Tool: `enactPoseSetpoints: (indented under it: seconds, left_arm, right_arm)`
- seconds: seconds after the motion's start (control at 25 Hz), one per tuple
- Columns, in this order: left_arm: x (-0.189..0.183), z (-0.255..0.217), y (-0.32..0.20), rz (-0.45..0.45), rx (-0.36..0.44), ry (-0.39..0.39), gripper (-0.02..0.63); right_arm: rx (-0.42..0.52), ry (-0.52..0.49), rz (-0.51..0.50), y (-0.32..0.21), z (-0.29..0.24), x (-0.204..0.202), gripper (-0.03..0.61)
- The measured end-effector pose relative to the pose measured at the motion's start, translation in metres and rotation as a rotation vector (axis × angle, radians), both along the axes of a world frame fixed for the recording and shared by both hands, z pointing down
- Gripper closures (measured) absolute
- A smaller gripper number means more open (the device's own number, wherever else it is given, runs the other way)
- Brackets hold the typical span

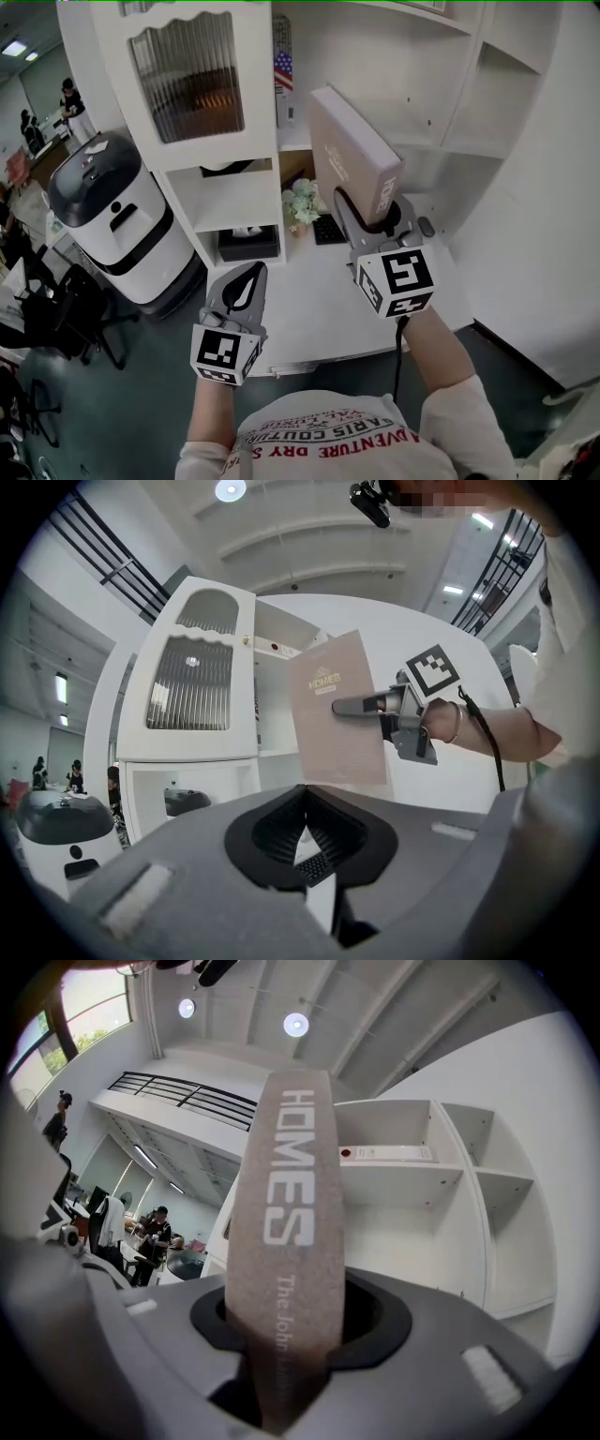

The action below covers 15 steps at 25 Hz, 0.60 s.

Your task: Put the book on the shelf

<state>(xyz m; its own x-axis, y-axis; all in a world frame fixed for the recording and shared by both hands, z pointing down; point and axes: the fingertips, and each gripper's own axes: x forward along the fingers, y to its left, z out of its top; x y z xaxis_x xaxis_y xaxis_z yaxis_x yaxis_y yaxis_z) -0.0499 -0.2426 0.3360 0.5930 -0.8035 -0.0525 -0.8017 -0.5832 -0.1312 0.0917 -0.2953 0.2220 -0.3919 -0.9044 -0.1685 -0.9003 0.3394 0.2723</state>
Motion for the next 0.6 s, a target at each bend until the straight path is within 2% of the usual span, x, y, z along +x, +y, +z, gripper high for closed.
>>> enactPoseSetpoints:
  seconds: [0.32,0.48,0.6]
  left_arm:
    - [0.006,-0.023,-0.019,-0.012,0.049,-0.008,0.607]
    - [0.007,-0.03,-0.027,-0.012,0.057,0.001,0.607]
    - [0.011,-0.034,-0.032,-0.003,0.069,-0.004,0.607]
  right_arm:
    - [0.129,0.049,0.033,-0.038,-0.084,0.008,0.4]
    - [0.148,0.091,0.064,-0.066,-0.104,0.009,0.4]
    - [0.124,0.151,0.094,-0.095,-0.101,0.006,0.4]
